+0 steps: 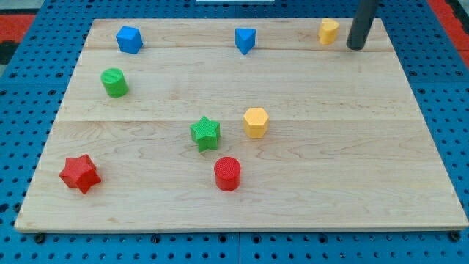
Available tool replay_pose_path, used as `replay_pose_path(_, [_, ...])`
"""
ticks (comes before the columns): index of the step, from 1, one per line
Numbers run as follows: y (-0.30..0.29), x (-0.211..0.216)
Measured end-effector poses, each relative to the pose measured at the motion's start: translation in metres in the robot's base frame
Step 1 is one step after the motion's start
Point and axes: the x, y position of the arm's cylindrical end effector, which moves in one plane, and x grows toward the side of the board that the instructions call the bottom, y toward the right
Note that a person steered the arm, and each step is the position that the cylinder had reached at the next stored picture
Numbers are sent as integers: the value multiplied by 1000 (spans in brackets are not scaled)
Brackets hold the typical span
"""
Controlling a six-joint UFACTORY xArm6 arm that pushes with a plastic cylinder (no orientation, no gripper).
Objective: Move the red star towards the left center
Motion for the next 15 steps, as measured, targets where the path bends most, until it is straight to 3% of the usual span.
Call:
replay_pose_path(4, [-21,87])
replay_pose_path(6, [-21,88])
replay_pose_path(7, [-54,136])
replay_pose_path(9, [-137,309])
replay_pose_path(10, [-246,342])
replay_pose_path(11, [-381,328])
replay_pose_path(12, [-453,302])
replay_pose_path(14, [-448,200])
replay_pose_path(15, [-448,197])
